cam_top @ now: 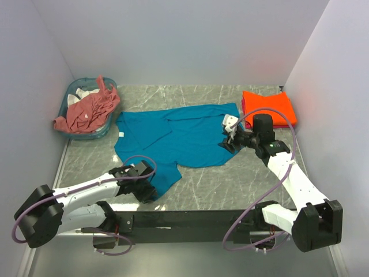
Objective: Fold and stack the t-shirts
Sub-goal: Fold the tshirt
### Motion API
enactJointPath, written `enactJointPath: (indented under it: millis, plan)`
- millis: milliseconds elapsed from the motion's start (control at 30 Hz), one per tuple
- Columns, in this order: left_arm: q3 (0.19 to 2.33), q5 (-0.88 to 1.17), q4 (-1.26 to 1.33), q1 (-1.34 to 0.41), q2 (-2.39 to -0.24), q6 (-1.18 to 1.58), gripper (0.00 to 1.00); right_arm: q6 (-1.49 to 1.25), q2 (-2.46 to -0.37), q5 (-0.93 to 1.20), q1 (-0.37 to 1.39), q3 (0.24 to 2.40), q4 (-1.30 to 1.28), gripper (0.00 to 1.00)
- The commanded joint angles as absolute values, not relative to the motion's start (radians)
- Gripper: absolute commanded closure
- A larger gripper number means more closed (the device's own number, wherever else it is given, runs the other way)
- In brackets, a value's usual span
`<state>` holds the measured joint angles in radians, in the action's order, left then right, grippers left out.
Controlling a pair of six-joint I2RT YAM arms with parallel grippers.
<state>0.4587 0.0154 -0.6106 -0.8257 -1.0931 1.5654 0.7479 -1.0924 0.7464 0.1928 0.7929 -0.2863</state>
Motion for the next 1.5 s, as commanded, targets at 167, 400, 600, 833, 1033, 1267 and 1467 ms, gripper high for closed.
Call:
enactJointPath:
  millis: [167,400,600,833,1033,1267,1467]
  plan:
    - [0.471,-0.147,-0.638,-0.828,-1.072,1.56,0.92,0.778,-1.072,0.747,0.166,0.808,-0.322,0.41]
    - [0.545,-0.173,-0.644,-0.827,-0.999,1.438,1.0,0.9,-1.083,0.646,0.117,0.811,-0.422,0.41]
    - [0.575,-0.135,-0.604,-0.827,-0.963,1.364,1.0,1.038,-1.305,0.615,-0.032,0.879,-0.514,0.41]
    - [0.604,-0.126,-0.584,-0.828,-0.943,1.312,1.0,1.196,-1.629,0.643,-0.06,1.133,-0.681,0.44]
    - [0.615,-0.124,-0.6,-0.827,-0.937,1.301,1.0,1.55,-1.802,0.696,-0.035,1.311,-0.922,0.38]
    - [0.6,-0.106,-0.578,-0.827,-0.936,1.31,1.0,1.744,-1.884,0.597,0.052,1.381,-0.95,0.36]
    - [0.606,-0.104,-0.574,-0.825,-0.948,1.308,1.0,1.741,-1.96,0.514,0.103,1.443,-0.93,0.38]
